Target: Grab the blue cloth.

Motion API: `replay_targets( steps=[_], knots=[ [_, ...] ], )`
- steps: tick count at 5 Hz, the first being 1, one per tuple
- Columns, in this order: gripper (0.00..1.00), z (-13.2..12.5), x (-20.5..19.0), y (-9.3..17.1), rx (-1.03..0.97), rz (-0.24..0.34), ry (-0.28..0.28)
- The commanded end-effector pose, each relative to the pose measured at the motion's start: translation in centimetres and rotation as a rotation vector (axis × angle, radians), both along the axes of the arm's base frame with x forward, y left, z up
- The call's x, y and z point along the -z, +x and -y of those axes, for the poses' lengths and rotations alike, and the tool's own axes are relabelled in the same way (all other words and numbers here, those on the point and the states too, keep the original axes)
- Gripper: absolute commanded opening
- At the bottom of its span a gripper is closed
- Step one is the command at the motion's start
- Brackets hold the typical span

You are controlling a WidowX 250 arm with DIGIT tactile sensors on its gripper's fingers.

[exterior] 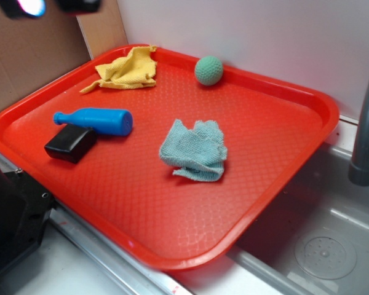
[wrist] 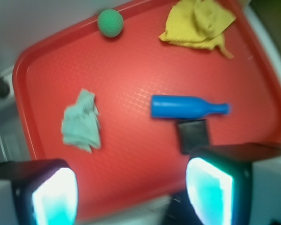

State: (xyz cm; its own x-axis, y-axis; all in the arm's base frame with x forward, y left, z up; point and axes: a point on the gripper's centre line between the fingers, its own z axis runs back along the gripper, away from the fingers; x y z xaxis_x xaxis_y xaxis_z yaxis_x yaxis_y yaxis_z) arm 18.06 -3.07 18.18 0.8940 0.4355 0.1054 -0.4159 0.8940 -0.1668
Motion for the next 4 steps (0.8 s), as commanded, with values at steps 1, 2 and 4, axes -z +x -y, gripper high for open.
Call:
replay_targets(
  steps=[1, 2, 4],
  knots=[
    [1.0, 5.2, 4.7, 5.5, 0.052, 0.017, 0.029],
    [1.0, 7.1, 7.6, 6.7, 0.077, -0.019, 0.064],
    [1.0, 7.0, 13.2, 7.8, 0.084, -0.105, 0.123]
  ],
)
